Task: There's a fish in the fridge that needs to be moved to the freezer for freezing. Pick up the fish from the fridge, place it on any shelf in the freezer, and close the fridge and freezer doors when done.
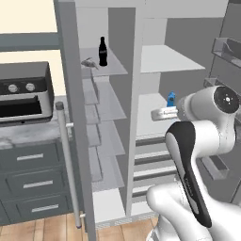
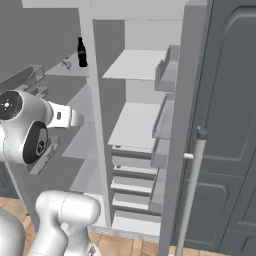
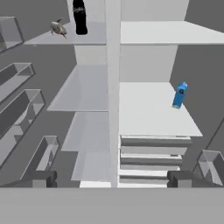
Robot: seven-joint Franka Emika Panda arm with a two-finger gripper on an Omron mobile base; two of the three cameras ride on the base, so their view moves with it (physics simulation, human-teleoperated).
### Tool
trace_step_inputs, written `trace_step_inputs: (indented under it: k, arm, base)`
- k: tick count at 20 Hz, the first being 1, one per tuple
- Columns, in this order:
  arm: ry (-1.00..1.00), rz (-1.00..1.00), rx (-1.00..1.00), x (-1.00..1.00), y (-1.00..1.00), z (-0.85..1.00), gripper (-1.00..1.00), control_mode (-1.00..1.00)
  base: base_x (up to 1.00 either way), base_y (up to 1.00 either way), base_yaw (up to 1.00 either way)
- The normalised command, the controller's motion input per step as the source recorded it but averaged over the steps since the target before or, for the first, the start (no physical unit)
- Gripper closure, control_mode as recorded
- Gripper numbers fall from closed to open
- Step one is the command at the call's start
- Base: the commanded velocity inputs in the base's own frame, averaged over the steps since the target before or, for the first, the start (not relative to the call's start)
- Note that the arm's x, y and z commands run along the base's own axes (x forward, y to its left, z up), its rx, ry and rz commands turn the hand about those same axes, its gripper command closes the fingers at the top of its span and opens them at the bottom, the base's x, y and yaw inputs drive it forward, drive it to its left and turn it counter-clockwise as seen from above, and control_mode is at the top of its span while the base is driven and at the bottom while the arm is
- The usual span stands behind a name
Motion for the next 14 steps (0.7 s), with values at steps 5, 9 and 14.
trace_step_inputs:
  k: [5,9,14]
  arm:
    - [0.00,0.00,0.00,0.00,0.00,0.00,-1.00,1.00]
    - [0.00,0.00,0.00,0.00,0.00,0.00,-1.00,1.00]
    - [0.00,0.00,0.00,0.00,0.00,0.00,-1.00,1.00]
  base:
    - [-0.70,0.00,-0.04]
    - [-0.05,-0.09,-0.01]
    - [0.18,-0.03,0.00]
